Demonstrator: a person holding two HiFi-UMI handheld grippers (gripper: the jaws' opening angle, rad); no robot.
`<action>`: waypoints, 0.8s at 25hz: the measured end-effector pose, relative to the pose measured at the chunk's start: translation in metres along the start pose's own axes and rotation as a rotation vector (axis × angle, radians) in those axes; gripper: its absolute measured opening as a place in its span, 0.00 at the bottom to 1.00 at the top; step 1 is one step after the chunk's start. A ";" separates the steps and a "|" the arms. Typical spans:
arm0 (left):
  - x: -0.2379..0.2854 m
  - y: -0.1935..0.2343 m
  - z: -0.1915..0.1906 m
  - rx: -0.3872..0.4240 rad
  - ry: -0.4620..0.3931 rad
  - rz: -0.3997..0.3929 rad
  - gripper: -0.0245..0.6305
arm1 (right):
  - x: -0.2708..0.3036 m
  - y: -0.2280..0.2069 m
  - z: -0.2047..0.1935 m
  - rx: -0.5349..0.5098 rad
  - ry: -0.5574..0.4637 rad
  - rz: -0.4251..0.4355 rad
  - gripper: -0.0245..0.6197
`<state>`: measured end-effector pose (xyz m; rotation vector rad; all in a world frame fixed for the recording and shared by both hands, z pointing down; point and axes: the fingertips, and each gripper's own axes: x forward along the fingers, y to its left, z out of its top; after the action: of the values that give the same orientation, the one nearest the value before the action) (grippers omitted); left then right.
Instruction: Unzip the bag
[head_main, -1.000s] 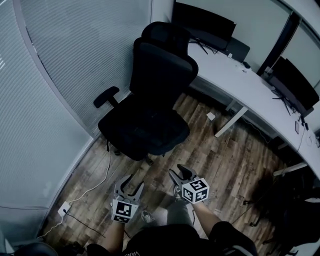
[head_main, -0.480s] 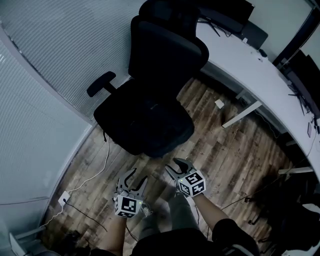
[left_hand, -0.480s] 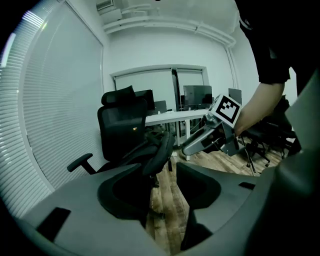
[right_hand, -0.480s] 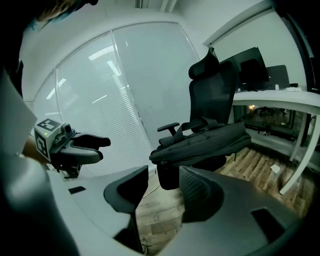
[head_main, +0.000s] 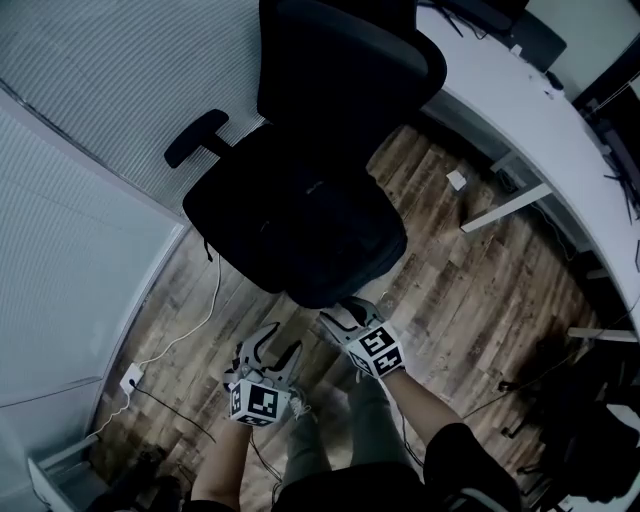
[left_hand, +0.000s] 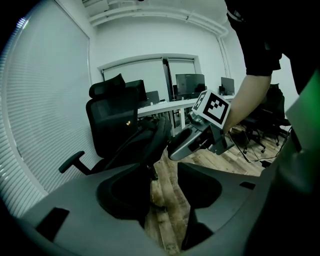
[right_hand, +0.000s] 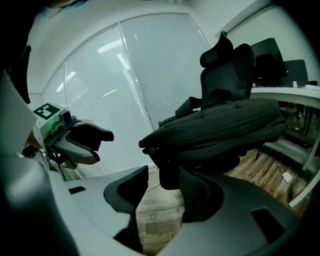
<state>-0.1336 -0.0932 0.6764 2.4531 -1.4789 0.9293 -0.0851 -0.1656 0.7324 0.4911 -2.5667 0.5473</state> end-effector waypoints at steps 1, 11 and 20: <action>0.004 0.001 -0.002 0.005 0.002 -0.002 0.38 | 0.003 -0.002 0.000 -0.004 -0.007 -0.001 0.31; 0.032 0.009 -0.007 0.067 0.016 -0.023 0.39 | 0.002 -0.002 0.003 -0.071 -0.064 0.033 0.14; 0.046 0.008 -0.001 0.135 0.041 -0.034 0.43 | -0.014 0.010 0.002 0.034 -0.053 0.142 0.12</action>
<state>-0.1258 -0.1315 0.7018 2.5266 -1.4007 1.1004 -0.0784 -0.1543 0.7202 0.3402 -2.6611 0.6358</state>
